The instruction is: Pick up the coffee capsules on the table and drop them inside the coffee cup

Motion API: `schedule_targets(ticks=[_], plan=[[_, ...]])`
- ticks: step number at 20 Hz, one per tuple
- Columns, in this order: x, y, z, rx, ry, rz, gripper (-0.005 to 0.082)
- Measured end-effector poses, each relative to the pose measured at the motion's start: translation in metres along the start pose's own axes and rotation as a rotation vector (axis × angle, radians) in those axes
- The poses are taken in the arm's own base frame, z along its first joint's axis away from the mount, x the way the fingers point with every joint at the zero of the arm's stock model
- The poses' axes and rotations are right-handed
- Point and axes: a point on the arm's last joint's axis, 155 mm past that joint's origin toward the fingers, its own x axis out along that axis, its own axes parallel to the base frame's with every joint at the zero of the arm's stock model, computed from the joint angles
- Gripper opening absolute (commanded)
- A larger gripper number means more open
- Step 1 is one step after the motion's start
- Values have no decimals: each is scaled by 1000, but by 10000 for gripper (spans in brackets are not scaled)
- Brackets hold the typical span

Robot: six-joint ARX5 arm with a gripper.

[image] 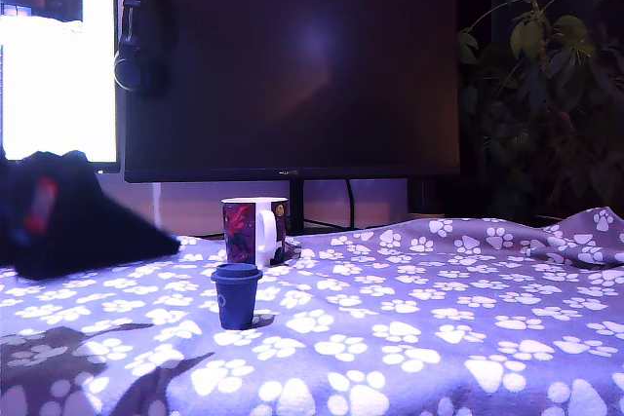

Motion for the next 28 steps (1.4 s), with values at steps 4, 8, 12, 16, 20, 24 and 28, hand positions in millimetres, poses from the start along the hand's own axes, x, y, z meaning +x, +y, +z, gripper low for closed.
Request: schedule_targets(ticks=[4, 8, 12, 16, 20, 24, 28], plan=[[13, -3, -14, -14, 57, -35, 702], [33, -3, -10, -8, 63, -62, 702], [42, -2, -16, 13, 87, -69, 702], [61, -2, 1, 32, 63, -89, 702], [80, -1, -3, 19, 118, -98, 701], [82, -1, -15, 9, 171, -89, 688], [82, 1, -17, 8, 178, -80, 417]])
